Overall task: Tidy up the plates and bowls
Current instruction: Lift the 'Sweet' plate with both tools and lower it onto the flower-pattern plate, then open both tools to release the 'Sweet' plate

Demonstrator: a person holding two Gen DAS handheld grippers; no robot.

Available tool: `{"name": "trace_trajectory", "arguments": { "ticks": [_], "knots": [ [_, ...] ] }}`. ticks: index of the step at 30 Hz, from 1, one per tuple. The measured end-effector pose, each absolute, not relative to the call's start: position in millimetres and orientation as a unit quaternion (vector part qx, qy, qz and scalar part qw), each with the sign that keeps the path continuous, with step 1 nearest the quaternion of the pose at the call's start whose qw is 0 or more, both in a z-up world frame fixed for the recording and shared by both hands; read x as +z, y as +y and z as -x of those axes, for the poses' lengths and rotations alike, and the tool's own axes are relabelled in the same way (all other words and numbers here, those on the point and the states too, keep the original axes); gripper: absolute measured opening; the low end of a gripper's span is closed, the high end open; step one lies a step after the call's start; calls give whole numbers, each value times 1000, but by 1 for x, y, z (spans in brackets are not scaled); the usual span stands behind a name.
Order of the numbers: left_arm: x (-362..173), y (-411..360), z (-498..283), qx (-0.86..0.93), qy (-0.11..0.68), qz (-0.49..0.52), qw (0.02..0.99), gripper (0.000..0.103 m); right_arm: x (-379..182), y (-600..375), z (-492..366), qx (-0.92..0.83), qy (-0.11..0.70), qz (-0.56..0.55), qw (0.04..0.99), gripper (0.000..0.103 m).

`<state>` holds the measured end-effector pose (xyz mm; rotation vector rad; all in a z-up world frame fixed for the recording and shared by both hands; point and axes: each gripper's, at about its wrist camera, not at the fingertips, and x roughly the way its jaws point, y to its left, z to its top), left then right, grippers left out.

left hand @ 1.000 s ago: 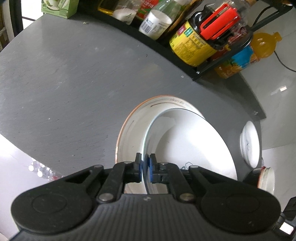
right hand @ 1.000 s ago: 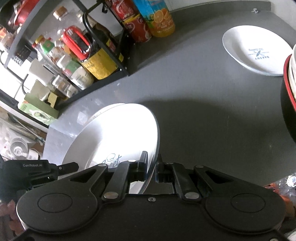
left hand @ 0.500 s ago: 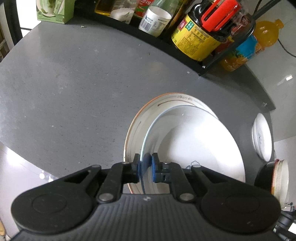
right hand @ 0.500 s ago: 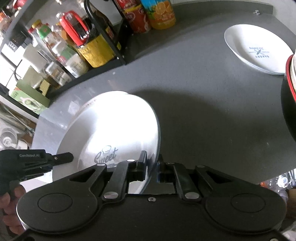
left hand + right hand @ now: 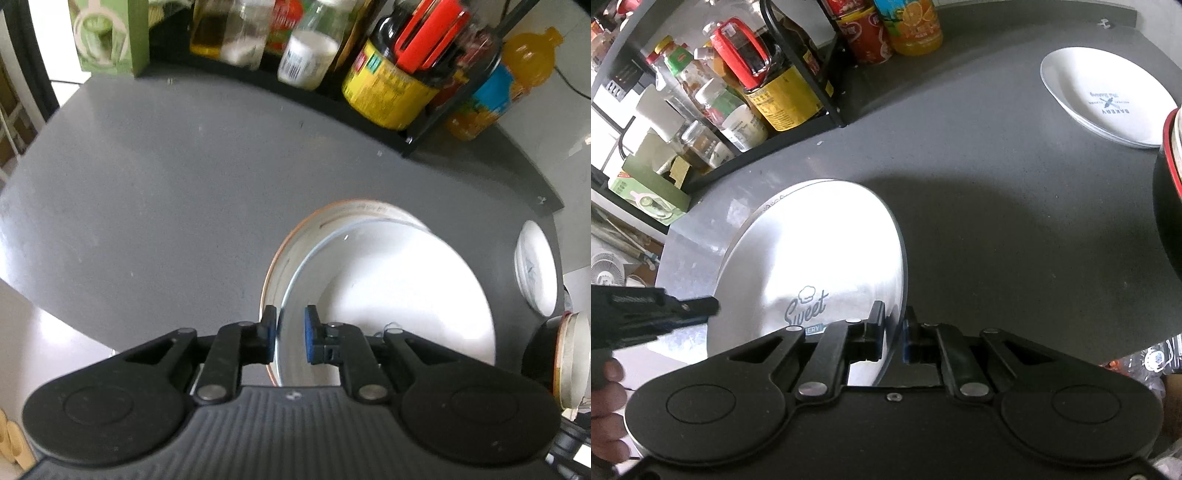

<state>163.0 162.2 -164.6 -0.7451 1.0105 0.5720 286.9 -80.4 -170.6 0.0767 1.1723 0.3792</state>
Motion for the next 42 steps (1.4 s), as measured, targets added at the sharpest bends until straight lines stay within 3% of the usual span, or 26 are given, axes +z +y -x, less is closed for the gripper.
{"name": "trace_trajectory", "arguments": {
  "ticks": [3, 7, 14, 25, 32, 42],
  "knots": [
    [-157, 164, -162, 267, 461, 336, 776, 15, -171, -81, -287, 177, 550, -37, 815, 9],
    [-160, 165, -161, 280, 465, 326, 774, 28, -172, -78, -288, 175, 552, -31, 815, 10],
    [-178, 169, -156, 285, 474, 346, 758, 32, -176, -73, -292, 175, 558, -27, 811, 11],
    [-186, 183, -160, 286, 457, 368, 758, 32, -187, -69, -298, 178, 570, -26, 802, 13],
    [-188, 183, -161, 286, 453, 367, 760, 32, -190, -74, -301, 168, 576, -36, 799, 28],
    [-181, 174, -167, 295, 480, 335, 756, 32, -180, -82, -300, 170, 578, -76, 795, 29]
  ]
}}
